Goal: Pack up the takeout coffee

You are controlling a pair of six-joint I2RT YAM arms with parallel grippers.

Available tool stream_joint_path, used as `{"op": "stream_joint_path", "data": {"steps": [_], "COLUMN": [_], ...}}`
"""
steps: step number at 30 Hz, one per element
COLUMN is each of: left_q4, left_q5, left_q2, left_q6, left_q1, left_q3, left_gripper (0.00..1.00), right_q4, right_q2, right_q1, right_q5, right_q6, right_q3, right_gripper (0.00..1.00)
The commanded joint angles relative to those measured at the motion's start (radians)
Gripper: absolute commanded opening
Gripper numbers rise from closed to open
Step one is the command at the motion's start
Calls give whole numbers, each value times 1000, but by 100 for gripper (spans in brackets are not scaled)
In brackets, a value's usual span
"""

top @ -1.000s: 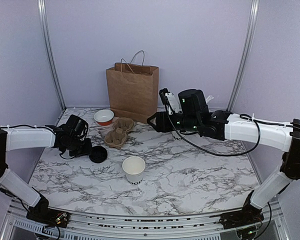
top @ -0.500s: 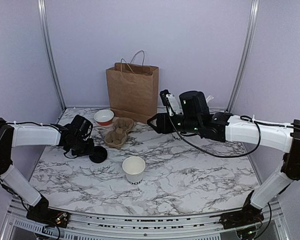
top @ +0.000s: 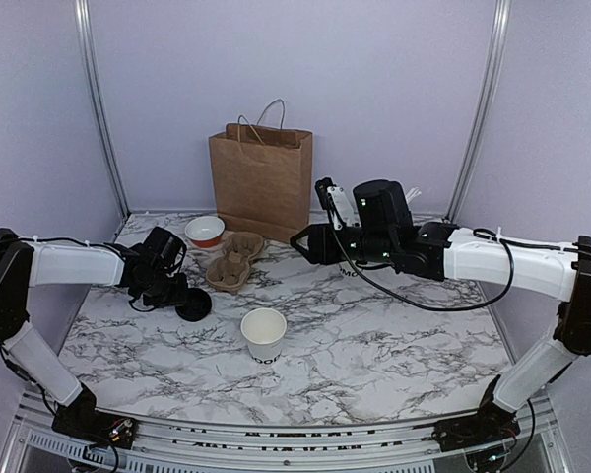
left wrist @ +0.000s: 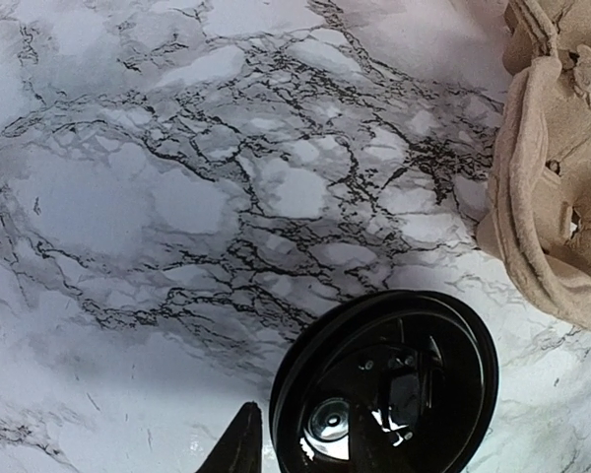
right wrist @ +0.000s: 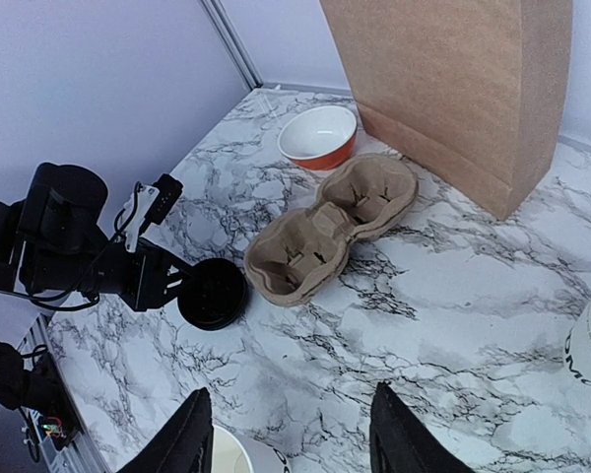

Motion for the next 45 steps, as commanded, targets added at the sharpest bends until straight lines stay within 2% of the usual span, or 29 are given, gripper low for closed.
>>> {"op": "stream_joint_path", "data": {"steps": [1,10,13,18,32,45], "left_q4": [-17,-17,-17,-16,-17,-27], "left_q5": [-7,-5,-5,-9,-7,3], "left_q2": [23,34,33,28,18,-43], "left_q6": [16,18,17,22,29,31], "left_q1": [-4,-5,-5,-5,-6,-6], "left_q3": [30,35,33,29,24,34], "left_gripper": [29,25,19,16,0,0], "right_q4": [24,21,21,19,22,5], "right_q2": [-29,-29,-29,-29,-21,27], "right_q1": [-1,-2,-2,-2,-2,-2], "right_q5": [-1,2,2,0,-10,-53], "right_q6": [15,13,14,17,24,13], "right_q3": [-2,-1,-1,0,4,52], "right_gripper": [52,53,53,53,53,53]}}
